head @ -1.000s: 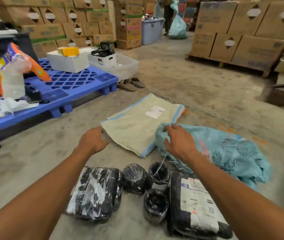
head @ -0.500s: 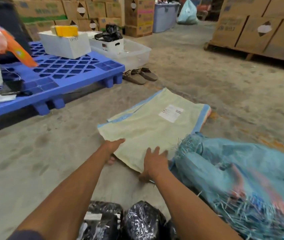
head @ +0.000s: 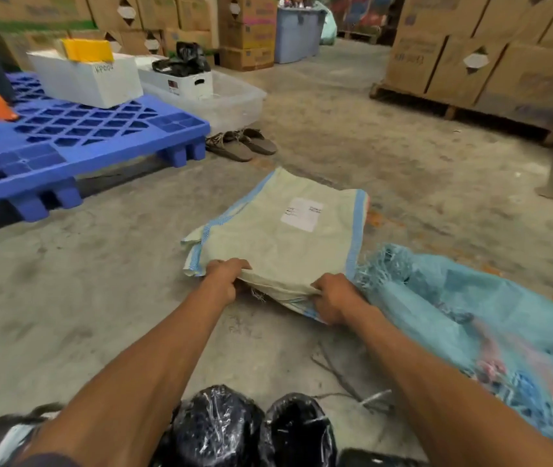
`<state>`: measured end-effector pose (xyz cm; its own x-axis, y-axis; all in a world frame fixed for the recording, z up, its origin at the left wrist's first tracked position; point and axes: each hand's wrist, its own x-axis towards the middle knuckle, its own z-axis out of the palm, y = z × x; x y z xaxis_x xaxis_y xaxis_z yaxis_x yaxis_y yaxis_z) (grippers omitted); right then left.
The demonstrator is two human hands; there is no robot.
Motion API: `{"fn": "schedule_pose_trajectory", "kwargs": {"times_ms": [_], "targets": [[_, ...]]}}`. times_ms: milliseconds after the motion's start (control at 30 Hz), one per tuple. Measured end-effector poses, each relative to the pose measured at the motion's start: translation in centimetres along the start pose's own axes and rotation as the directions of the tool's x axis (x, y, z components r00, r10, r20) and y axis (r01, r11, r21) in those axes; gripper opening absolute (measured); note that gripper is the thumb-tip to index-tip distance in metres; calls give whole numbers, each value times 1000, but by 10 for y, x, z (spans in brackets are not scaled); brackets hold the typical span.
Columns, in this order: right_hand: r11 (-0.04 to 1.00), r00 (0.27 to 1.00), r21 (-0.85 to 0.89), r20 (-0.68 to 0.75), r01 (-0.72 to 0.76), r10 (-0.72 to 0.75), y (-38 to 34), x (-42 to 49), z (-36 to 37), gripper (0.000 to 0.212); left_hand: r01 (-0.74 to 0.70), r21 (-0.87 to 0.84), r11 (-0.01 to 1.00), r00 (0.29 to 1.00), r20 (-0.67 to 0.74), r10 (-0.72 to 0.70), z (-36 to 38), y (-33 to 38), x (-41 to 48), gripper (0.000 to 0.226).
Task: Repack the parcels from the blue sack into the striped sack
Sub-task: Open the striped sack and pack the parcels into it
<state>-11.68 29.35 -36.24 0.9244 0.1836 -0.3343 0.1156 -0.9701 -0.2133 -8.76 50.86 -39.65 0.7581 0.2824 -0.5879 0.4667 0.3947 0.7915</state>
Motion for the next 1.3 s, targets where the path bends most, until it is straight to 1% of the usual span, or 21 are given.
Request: {"fn": "schedule_pose_trajectory", "kwargs": {"times_ms": [133, 233, 300, 367, 433, 467, 500, 533, 567, 600, 633, 733, 800, 867, 933, 1000, 1067, 1133, 1167, 1233, 1300], "targets": [[981, 986, 194, -166, 4, 29, 21, -22, -49, 27, -143, 38, 989, 990, 20, 143, 37, 35, -60, 40], [954, 944, 293, -329, 68, 34, 21, -45, -104, 18, -299, 65, 952, 954, 58, 295, 58, 89, -111, 36], [927, 904, 357, -425, 117, 49, 14, -66, -152, 19, -422, 134, 897, 907, 68, 417, 68, 132, -150, 40], [883, 870, 436, -489, 174, 69, 5, -90, -197, 22, -550, 219, 806, 834, 111, 540, 73, 171, -188, 38], [814, 832, 524, -546, 252, 93, -5, -119, -246, 24, -649, 292, 702, 760, 209, 616, 76, 210, -232, 48], [761, 814, 576, -569, 297, 113, -10, -133, -268, 23, -696, 347, 629, 716, 264, 647, 77, 228, -250, 56], [703, 798, 623, -588, 341, 134, -15, -148, -290, 24, -750, 443, 490, 646, 333, 687, 77, 244, -266, 62], [641, 791, 671, -591, 373, 157, -21, -165, -311, 24, -772, 552, 315, 579, 404, 708, 76, 258, -281, 72], [570, 796, 715, -582, 404, 167, -28, -181, -333, 24, -753, 648, 115, 512, 468, 721, 75, 272, -299, 84], [499, 810, 753, -565, 429, 158, -35, -197, -350, 24, -699, 713, -49, 479, 518, 709, 72, 282, -315, 91], [434, 821, 780, -553, 450, 142, -41, -208, -365, 24, -646, 746, -164, 463, 553, 693, 70, 291, -330, 89], [317, 860, 834, -502, 452, 93, -59, -230, -399, 18, -510, 763, -397, 358, 608, 709, 61, 306, -368, 77], [297, 881, 852, -469, 431, 66, -71, -238, -413, 19, -453, 757, -471, 263, 618, 741, 59, 317, -381, 61], [237, 890, 867, -455, 438, 21, -82, -245, -424, 24, -499, 733, -462, 192, 613, 766, 55, 326, -385, 34], [158, 890, 878, -456, 452, -14, -95, -253, -433, 26, -643, 672, -366, 151, 581, 800, 49, 331, -388, 15], [125, 887, 880, -462, 459, -7, -104, -255, -442, 26, -770, 594, -233, 171, 543, 822, 45, 330, -388, 23], [119, 873, 869, -487, 480, 35, -110, -251, -450, 26, -799, 578, -165, 178, 490, 853, 43, 330, -387, 24], [87, 863, 865, -500, 493, 80, -114, -244, -457, 24, -799, 594, -90, 236, 447, 863, 37, 331, -385, 35], [70, 860, 867, -499, 494, 108, -114, -241, -458, 24, -781, 622, -62, 294, 453, 842, 32, 332, -384, 42], [50, 853, 870, -491, 490, 179, -113, -236, -456, 23, -762, 647, -11, 413, 499, 762, 23, 331, -388, 36], [-9, 860, 879, -465, 477, 210, -110, -227, -445, 23, -802, 564, 199, 541, 542, 644, 11, 322, -390, 38]]}}
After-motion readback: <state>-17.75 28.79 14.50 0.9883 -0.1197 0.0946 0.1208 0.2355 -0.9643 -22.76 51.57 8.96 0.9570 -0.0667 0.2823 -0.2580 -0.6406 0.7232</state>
